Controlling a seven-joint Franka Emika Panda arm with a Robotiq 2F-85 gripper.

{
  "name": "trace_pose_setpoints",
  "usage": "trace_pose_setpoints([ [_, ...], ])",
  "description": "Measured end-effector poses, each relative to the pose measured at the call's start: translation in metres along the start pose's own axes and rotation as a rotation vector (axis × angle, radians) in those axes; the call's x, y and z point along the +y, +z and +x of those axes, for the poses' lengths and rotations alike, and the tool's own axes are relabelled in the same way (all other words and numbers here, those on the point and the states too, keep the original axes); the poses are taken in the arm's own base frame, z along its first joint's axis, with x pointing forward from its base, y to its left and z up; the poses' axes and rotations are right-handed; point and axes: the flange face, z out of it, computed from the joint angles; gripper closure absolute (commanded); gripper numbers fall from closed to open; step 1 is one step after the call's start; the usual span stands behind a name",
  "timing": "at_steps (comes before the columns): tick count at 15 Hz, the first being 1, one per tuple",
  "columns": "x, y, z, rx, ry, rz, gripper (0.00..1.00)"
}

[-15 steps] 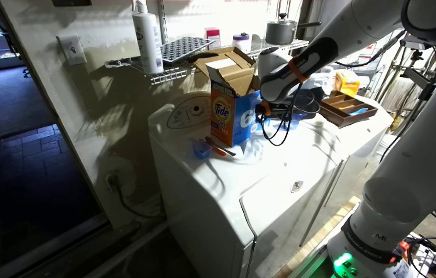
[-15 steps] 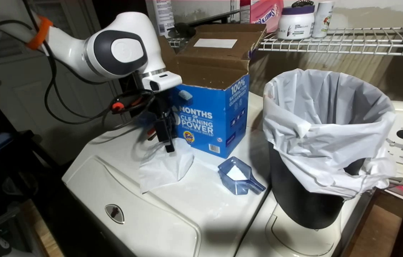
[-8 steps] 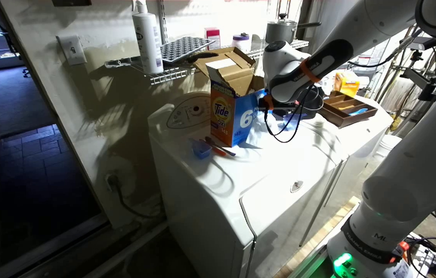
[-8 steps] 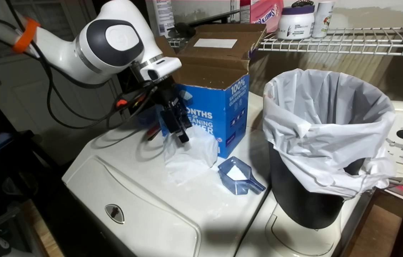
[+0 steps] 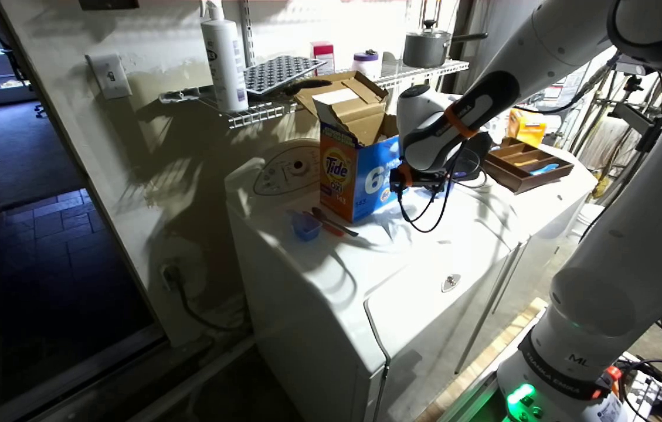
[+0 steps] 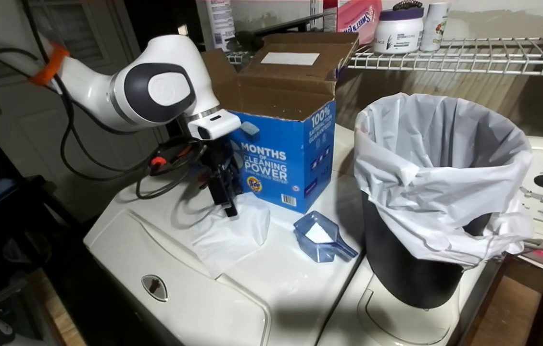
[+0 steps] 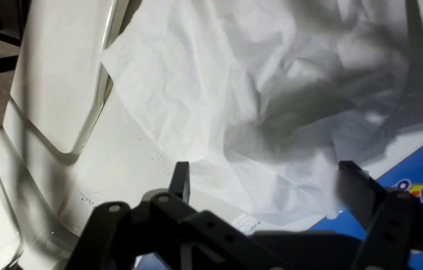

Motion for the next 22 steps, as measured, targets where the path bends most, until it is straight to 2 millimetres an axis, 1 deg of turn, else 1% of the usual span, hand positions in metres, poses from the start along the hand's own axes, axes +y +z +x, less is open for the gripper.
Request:
trace_pose_setpoints([
  [5, -0.011, 0.023, -0.007, -0.027, 0.021, 0.047, 0.00],
  [11, -0.022, 0.042, -0.017, -0.094, 0.082, 0.079, 0.00],
  [12, -0.024, 0.045, -0.019, -0.104, 0.088, 0.083, 0.22],
  [13, -0.026, 0.048, -0.021, -0.112, 0.092, 0.083, 0.26],
  [17, -0.030, 0.050, -0.024, -0.120, 0.089, 0.085, 0.55],
  [22, -0.028, 0.052, -0.022, -0.122, 0.088, 0.079, 0.90],
])
